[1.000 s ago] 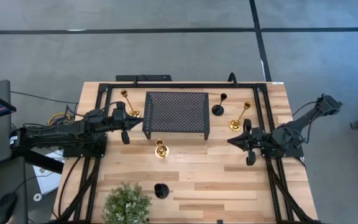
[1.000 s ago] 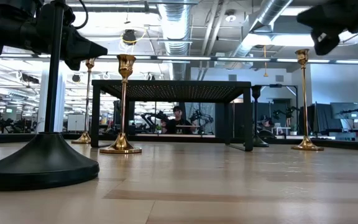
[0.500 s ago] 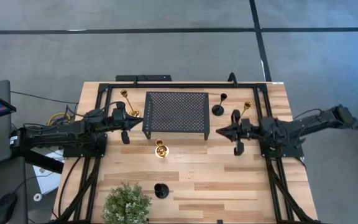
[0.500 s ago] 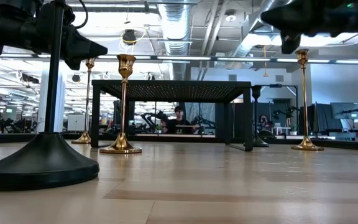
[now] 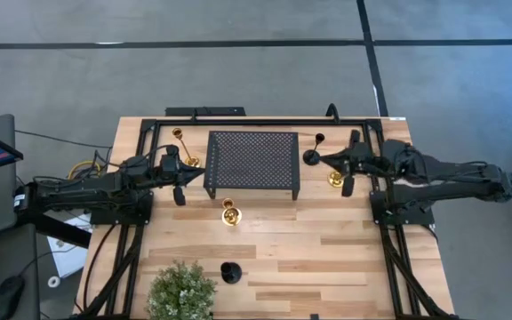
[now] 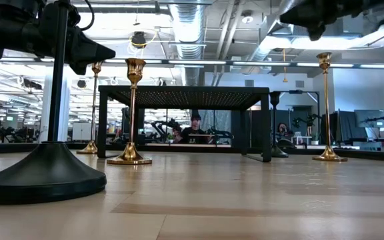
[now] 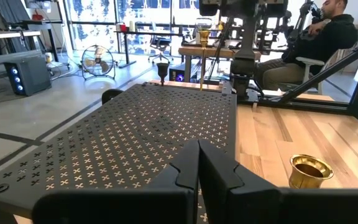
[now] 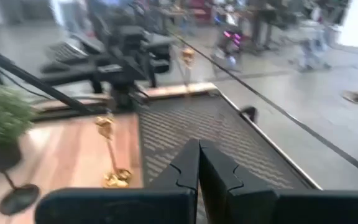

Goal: Pick & Place candle stick holders
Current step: Put the right large gold candle holder on the shelf

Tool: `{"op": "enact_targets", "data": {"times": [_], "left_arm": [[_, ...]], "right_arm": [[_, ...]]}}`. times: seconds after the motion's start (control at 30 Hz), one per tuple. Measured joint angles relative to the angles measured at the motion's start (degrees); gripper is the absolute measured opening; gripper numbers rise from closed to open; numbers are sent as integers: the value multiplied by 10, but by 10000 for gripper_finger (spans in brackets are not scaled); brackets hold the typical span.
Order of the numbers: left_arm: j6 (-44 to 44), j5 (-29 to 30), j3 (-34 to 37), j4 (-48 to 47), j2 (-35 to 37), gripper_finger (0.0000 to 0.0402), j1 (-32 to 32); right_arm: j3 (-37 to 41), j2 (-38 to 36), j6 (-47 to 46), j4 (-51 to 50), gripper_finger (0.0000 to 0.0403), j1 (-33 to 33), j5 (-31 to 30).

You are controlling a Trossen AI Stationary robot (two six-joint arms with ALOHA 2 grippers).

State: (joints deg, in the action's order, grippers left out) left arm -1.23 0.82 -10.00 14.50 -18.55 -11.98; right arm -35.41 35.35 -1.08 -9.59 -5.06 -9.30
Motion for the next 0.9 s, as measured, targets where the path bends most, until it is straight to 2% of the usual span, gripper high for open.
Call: {"op": "enact_targets", "data": {"times": [0.27, 0.47, 0.8, 0.9], "left_arm": [[0, 0, 0, 0, 0, 8, 0], [0, 0, 0, 0, 0, 8, 0], [-29, 0, 0, 1, 0, 8, 0], [-30, 0, 0, 1, 0, 8, 0]], "right_arm": [[-46, -94, -88, -207, 0, 35, -53], [-56, -147, -156, -356, 0, 55, -63], [-47, -150, -187, -369, 0, 56, -75], [-47, -149, -242, -421, 0, 56, -73]]}}
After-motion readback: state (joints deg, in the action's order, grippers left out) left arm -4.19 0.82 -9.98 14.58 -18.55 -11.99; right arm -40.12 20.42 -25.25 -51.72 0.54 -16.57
